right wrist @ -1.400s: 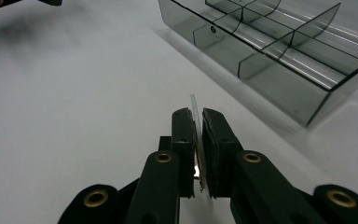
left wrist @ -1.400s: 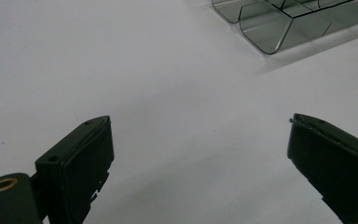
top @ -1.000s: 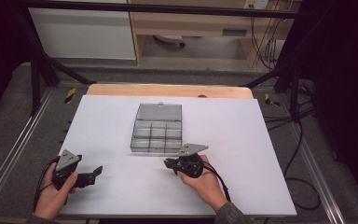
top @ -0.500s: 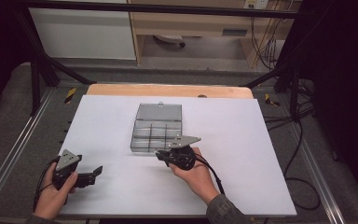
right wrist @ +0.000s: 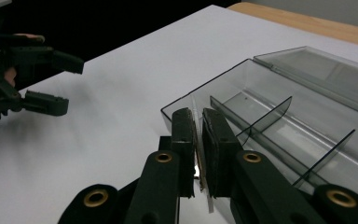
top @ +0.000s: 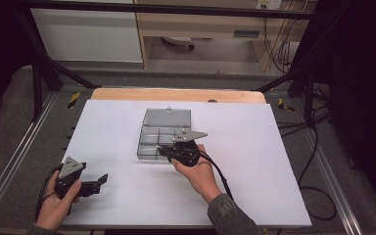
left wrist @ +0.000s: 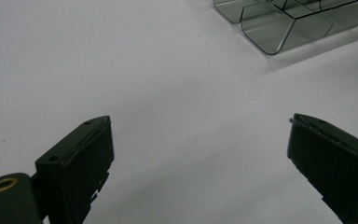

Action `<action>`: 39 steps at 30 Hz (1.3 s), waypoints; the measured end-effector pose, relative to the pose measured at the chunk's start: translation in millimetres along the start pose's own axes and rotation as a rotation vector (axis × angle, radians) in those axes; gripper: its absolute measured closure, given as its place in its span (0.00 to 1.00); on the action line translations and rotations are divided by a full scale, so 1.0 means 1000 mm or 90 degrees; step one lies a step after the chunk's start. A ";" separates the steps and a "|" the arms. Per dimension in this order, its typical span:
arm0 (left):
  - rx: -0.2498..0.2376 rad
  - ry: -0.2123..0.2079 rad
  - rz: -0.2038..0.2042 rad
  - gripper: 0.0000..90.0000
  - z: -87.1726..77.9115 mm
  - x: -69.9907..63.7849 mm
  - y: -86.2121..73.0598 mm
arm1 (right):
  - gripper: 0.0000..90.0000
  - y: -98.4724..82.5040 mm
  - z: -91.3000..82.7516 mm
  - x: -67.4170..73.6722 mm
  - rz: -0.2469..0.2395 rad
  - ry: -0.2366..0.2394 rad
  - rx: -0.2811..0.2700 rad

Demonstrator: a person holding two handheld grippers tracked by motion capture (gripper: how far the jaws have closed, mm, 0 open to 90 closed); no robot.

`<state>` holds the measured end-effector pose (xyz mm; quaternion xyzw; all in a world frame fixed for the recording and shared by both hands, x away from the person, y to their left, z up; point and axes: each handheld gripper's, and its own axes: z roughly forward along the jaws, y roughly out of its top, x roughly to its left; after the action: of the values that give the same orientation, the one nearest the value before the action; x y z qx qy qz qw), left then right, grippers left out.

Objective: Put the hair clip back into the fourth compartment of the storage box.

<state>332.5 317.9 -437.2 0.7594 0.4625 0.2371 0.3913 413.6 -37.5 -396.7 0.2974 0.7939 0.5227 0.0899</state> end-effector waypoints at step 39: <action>0.001 0.005 0.007 0.08 0.001 -0.002 0.001 | 0.93 0.034 0.048 -0.005 0.020 -0.009 -0.017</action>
<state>332.5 315.7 -437.1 0.7613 0.4601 0.2415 0.3877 452.2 6.8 -388.1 0.3119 0.7815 0.5325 0.0912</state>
